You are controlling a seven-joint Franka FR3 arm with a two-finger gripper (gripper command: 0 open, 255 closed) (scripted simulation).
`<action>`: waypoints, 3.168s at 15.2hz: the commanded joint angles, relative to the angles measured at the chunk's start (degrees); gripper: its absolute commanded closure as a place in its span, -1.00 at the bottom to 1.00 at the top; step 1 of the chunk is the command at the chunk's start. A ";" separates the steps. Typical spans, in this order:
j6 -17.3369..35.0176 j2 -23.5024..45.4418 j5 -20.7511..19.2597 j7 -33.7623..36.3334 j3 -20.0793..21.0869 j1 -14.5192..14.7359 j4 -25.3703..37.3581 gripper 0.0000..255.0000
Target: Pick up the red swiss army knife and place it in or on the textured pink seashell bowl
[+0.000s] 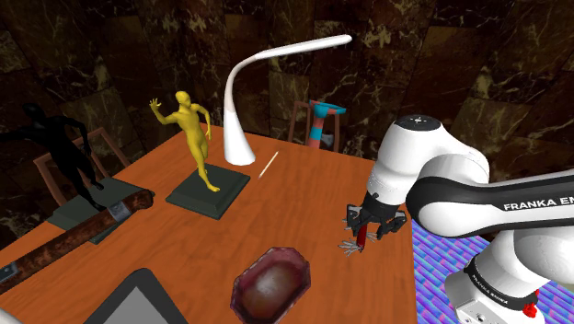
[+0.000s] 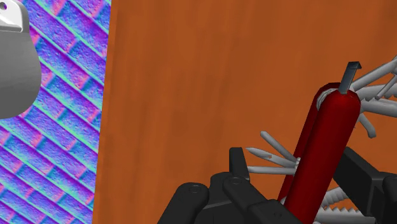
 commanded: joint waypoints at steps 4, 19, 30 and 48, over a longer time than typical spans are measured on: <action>0.00 0.02 0.00 -0.01 0.01 0.00 -0.02 1.00; -12.49 -7.17 -3.61 0.27 -4.98 0.01 5.38 1.00; -22.08 -10.27 -6.78 0.55 -8.72 -0.77 11.92 1.00; -15.54 20.75 -13.52 27.44 22.64 -13.66 41.42 1.00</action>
